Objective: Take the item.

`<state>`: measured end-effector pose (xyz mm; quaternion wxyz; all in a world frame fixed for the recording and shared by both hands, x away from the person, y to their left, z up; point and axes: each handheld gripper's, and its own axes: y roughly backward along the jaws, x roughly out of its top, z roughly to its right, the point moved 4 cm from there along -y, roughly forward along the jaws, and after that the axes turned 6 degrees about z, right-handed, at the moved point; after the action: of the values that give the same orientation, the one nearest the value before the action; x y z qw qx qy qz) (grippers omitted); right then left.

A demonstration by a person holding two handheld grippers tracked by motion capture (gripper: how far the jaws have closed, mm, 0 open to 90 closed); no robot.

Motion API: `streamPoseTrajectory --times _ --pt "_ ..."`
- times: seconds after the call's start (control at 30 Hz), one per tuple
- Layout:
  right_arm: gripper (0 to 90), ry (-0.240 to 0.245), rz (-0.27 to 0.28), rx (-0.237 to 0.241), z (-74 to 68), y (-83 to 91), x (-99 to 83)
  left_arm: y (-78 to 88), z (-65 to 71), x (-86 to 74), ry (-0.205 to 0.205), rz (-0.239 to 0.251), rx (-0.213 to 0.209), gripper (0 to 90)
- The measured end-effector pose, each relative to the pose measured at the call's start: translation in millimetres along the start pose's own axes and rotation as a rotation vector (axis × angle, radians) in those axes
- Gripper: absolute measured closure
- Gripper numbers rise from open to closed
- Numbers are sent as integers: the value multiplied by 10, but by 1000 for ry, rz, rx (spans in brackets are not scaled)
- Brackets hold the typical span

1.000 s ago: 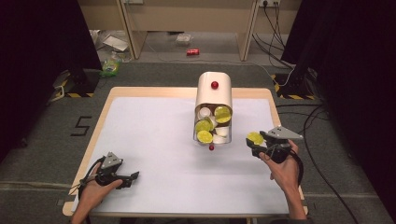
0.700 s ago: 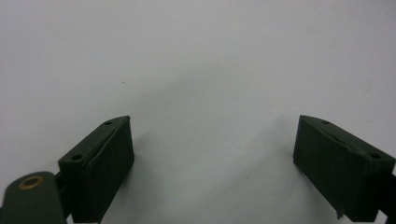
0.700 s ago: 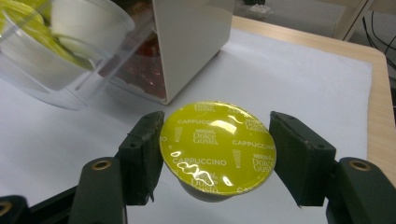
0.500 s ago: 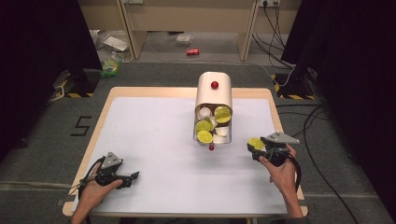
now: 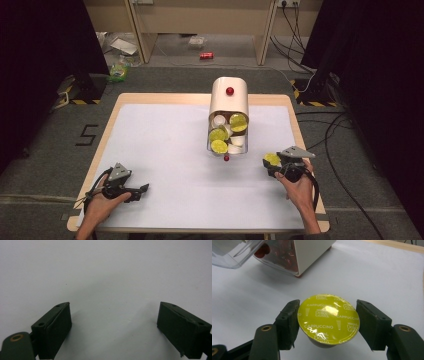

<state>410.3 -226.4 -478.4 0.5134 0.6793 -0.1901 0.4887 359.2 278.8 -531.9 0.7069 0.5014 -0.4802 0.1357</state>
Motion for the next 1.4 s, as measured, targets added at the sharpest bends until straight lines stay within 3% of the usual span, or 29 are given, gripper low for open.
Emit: streamPoseTrajectory --times 1.4 --pt "381 5 -87 -16 7 -1 -267 0 0 0 0 0 0 115"
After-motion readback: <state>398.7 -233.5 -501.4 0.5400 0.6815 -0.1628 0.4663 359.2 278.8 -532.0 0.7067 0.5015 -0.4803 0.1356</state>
